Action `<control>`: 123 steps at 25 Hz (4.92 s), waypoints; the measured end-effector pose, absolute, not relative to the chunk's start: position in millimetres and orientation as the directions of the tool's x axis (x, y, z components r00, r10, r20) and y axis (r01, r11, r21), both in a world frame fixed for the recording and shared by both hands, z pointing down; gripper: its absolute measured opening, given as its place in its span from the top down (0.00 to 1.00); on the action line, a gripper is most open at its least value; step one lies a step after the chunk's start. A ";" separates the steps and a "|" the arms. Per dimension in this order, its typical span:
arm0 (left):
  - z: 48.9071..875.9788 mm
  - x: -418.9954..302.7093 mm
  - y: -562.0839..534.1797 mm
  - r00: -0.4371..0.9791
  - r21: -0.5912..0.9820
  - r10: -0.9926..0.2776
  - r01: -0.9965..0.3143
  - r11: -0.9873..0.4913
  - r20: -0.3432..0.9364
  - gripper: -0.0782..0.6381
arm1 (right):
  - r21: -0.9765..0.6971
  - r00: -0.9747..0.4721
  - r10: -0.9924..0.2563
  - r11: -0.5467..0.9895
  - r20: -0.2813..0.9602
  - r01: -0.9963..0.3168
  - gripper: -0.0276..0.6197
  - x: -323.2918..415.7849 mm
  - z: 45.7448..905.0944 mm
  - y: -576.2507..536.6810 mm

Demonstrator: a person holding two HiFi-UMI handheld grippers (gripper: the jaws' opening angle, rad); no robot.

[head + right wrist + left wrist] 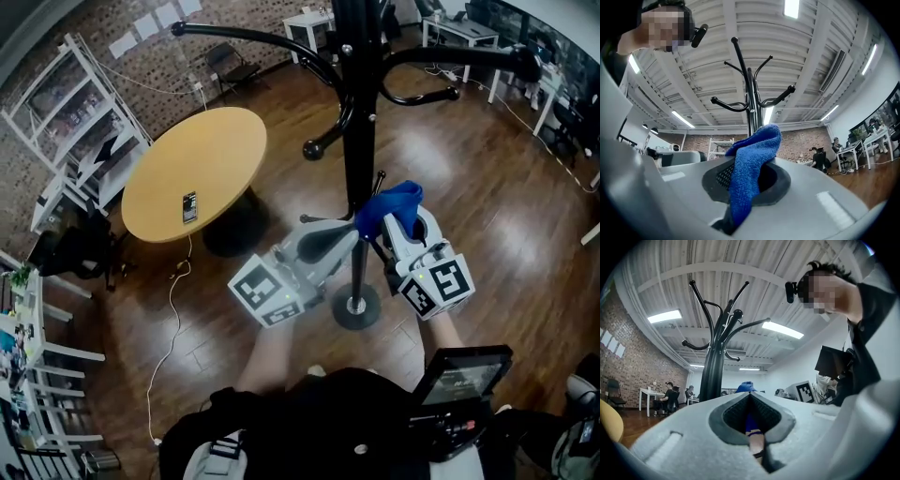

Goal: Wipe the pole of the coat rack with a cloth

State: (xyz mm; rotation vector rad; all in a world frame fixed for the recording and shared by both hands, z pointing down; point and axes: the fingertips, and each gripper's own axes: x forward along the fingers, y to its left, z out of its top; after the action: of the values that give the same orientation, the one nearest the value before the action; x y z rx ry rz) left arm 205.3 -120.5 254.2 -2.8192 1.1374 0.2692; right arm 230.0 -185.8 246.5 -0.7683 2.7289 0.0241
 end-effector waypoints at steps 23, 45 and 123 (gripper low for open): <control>245.3 168.5 -106.3 0.713 -0.071 -0.668 -0.693 -0.717 -0.213 0.89 | 0.024 -0.762 -0.473 0.843 -0.441 -0.537 0.92 179.4 158.3 -204.8; 242.2 166.1 -100.2 0.722 -0.061 -0.656 -0.681 -0.730 -0.220 0.89 | 0.174 -0.562 -0.216 0.810 -0.798 -0.560 0.92 281.8 -22.3 -89.3; 252.3 165.3 -81.9 0.734 -0.037 -0.648 -0.667 -0.744 -0.203 0.89 | 0.134 -0.603 -0.323 0.797 -0.729 -0.588 0.92 277.7 -6.4 -112.3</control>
State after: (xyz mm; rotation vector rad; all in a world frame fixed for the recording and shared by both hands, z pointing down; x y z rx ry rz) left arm 165.3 -81.9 252.3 -2.8245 1.0754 0.2690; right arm 277.7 -112.3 -6.4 -0.6693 2.2573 0.4731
